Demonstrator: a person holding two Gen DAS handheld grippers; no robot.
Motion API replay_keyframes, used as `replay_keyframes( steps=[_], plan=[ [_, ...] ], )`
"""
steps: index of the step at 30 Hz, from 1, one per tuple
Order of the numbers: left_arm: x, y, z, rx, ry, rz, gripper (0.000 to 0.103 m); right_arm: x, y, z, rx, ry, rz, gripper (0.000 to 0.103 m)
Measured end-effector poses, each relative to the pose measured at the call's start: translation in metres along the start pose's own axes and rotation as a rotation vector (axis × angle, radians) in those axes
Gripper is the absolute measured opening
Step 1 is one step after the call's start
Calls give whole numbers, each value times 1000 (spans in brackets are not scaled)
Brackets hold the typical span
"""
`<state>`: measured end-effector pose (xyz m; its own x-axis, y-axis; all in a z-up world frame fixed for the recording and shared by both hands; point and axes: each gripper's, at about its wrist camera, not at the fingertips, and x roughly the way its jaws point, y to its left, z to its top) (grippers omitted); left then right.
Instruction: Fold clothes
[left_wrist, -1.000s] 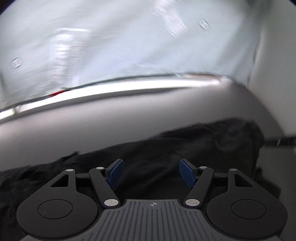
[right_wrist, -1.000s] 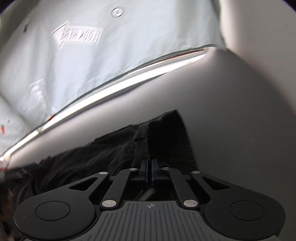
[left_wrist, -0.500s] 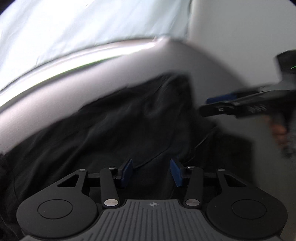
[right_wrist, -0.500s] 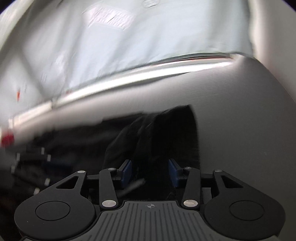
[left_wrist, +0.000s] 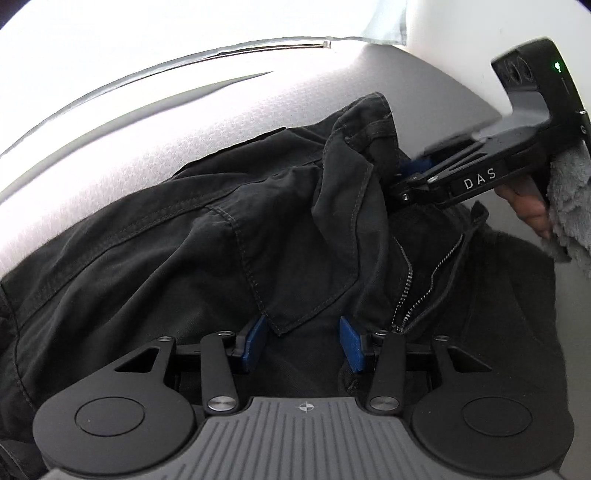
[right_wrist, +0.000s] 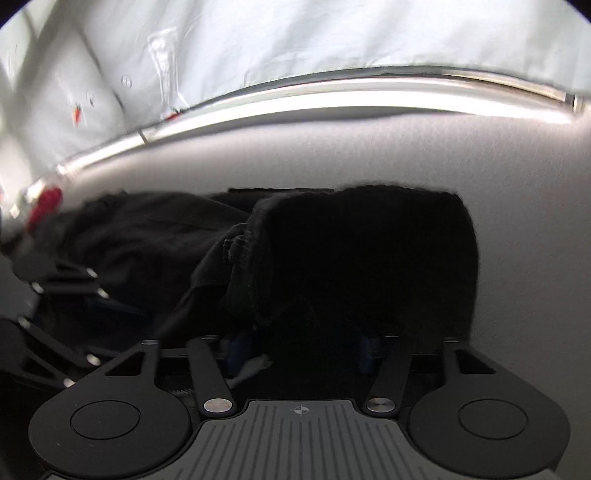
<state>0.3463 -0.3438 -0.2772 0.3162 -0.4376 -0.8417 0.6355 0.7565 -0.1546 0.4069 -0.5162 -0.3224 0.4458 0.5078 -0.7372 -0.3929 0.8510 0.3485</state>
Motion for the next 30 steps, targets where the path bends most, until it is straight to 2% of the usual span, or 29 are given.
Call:
replay_keyframes(
  steps=[3,8,9,11,12,17,21,22,23,24,27,30],
  plan=[
    [1,4,-1,-13,-2,-14,50,-6,11,-11,25,-35,16,2],
    [6,3,2,-14,2,-14,50,-43,18,-35,131,-172,-43,3],
    [4,3,6,-15,6,-18,49,-49,19,-37,117,-171,-62,9],
    [-5,7,18,-39,1,-65,47,-55,20,-39,76,-155,-78,42],
    [-7,9,23,-52,-7,-93,47,-56,21,-38,37,-149,-85,66],
    [-3,9,42,-60,-68,-240,47,-49,25,-16,-115,-144,-110,66],
    [24,-1,44,-13,-7,-217,46,-34,18,1,-138,-122,-44,66],
    [29,-2,44,-9,3,-209,46,-27,17,4,-147,-94,-20,59],
    [30,-1,42,-24,3,-212,46,-20,16,7,-159,-61,4,46],
    [31,1,42,-43,4,-216,46,-18,17,9,-166,-42,12,28],
    [30,13,43,-107,23,-237,46,-26,18,13,-139,-19,21,23],
    [23,21,40,-114,8,-240,50,-50,13,14,33,-58,36,23]
  ],
)
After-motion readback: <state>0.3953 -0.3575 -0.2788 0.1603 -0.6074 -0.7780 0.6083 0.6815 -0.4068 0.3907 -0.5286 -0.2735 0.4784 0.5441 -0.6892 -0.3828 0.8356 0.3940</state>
